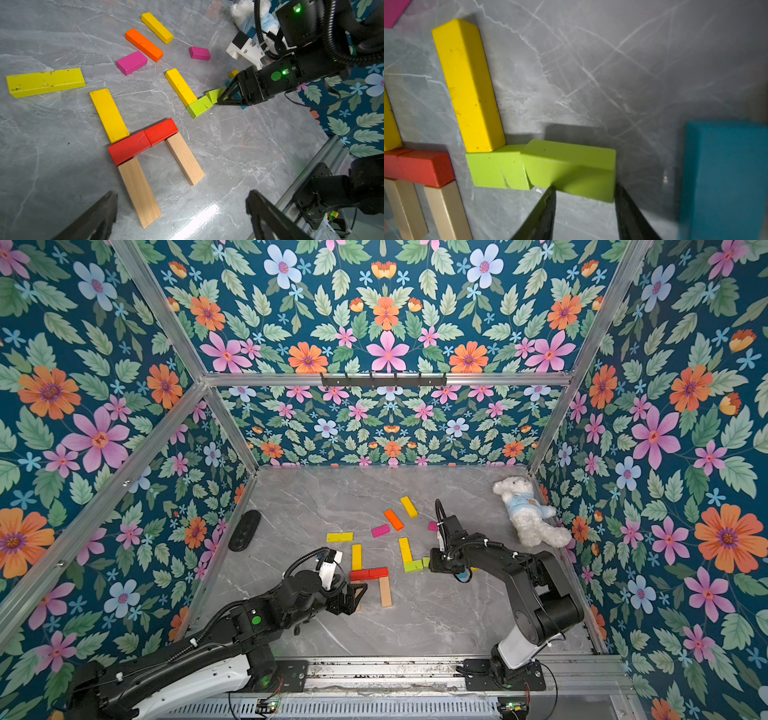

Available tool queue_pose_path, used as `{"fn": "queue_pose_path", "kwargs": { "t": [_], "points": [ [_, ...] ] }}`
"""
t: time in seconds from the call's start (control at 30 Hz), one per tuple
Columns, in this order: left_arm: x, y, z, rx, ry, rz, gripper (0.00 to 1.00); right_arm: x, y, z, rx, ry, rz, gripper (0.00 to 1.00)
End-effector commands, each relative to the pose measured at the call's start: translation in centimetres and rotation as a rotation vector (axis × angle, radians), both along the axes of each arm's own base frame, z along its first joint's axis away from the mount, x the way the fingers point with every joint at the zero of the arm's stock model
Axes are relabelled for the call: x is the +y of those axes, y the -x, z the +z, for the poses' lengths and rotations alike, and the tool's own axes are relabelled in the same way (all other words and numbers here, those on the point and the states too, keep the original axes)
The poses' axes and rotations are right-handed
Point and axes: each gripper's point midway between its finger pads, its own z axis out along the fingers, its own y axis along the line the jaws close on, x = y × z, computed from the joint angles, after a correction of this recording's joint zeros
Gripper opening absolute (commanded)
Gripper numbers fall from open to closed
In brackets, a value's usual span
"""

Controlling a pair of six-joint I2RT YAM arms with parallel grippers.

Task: Assemble the letter h with building blocks
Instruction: Assemble the building block at the center of the board.

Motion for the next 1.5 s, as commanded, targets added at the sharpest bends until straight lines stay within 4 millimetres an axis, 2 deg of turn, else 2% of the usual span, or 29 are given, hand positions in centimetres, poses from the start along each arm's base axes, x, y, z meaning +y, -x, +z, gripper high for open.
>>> {"fn": "queue_pose_path", "kwargs": {
  "t": [0.0,0.33,0.43,0.53,0.6,0.73,0.8,0.9,1.0,1.27,1.47],
  "points": [
    [0.0,-0.1,-0.2,-0.006,-0.008,0.002,0.99,-0.8,1.2,-0.6,0.060,0.045,-0.008,0.50],
    [0.0,-0.2,-0.2,-0.006,-0.012,0.005,0.99,-0.3,-1.0,1.8,-0.005,0.047,0.010,0.56],
    [-0.1,-0.1,-0.2,-0.004,-0.010,0.001,0.99,0.2,-2.0,3.4,-0.046,0.029,0.015,0.57],
    [-0.1,-0.2,-0.2,-0.006,-0.008,0.003,0.99,0.2,-3.3,4.2,-0.071,0.047,0.017,0.52],
    [-0.2,-0.2,-0.1,-0.005,-0.006,0.003,0.99,0.2,-4.1,3.4,-0.049,0.058,0.022,0.45],
    [-0.2,-0.3,-0.2,-0.003,-0.010,0.002,0.99,0.8,-5.6,1.9,-0.009,0.078,0.042,0.16],
    [-0.2,-0.2,-0.2,-0.001,-0.012,0.004,0.99,0.7,-6.0,1.2,0.000,0.094,0.041,0.06],
    [0.0,-0.2,0.0,-0.002,-0.011,0.007,0.99,0.7,-6.2,0.2,0.024,0.108,0.047,0.00],
    [0.2,-0.3,0.1,-0.008,-0.014,0.012,0.99,1.0,-5.8,-0.3,0.042,0.095,0.062,0.00],
    [-0.1,-0.4,-0.2,-0.004,-0.025,0.007,0.99,2.3,-4.4,-0.4,0.049,0.067,0.103,0.00],
    [-0.1,-0.4,-0.1,-0.007,-0.023,0.007,0.99,2.1,-4.2,-0.7,0.053,0.077,0.097,0.00]
  ]
}}
